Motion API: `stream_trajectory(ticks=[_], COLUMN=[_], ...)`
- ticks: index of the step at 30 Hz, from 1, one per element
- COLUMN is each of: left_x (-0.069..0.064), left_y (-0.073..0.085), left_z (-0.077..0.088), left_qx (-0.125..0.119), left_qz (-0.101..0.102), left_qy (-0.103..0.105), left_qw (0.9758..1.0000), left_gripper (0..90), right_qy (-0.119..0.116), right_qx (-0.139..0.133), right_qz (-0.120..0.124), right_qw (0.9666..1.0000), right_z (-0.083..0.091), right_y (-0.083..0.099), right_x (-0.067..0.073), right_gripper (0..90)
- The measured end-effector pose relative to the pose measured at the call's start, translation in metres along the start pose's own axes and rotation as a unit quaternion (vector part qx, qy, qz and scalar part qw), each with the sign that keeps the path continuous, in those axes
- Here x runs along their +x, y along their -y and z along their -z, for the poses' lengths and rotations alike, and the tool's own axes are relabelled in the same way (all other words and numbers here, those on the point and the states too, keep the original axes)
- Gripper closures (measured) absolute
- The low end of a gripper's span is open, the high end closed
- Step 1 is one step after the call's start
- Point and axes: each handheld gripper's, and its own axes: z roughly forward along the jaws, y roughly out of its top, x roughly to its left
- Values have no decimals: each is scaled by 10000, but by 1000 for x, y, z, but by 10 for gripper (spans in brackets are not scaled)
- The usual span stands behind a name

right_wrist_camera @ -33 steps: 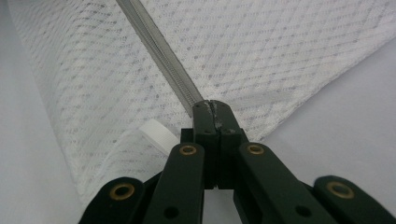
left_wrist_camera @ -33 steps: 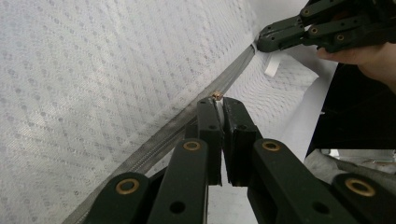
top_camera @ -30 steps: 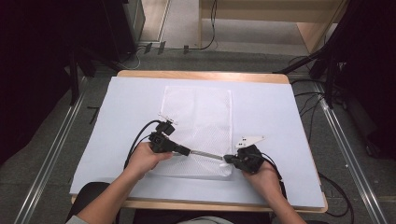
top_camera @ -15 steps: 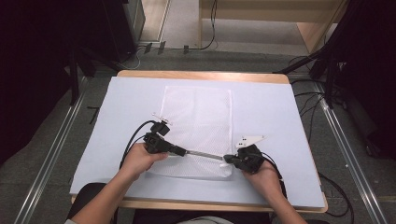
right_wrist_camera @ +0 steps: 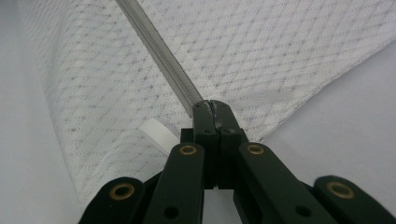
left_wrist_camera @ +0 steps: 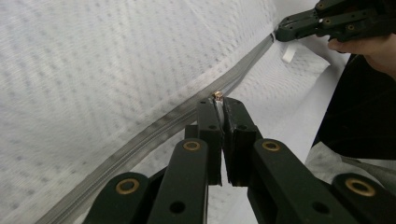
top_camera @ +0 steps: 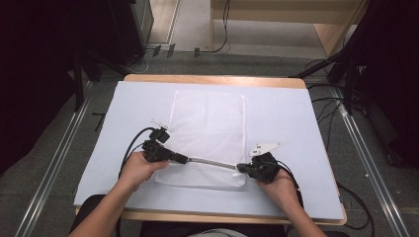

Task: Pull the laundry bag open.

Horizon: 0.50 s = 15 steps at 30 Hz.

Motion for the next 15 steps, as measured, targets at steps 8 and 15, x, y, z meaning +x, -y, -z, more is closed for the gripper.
stream_trajectory(ticks=[8,15], left_x=[3,9], left_y=[3,5], left_z=[5,11], left_qx=[21,-63], left_qz=[13,113], left_qy=[-36,-133], left_qw=[10000,9998], left_gripper=[882,882], right_qy=[-15,-46], right_qx=[7,24], right_qz=[-10,0], right_qw=[10000,10000], right_z=[0,0], right_y=[0,-1], right_x=[0,-1], right_gripper=[900,900])
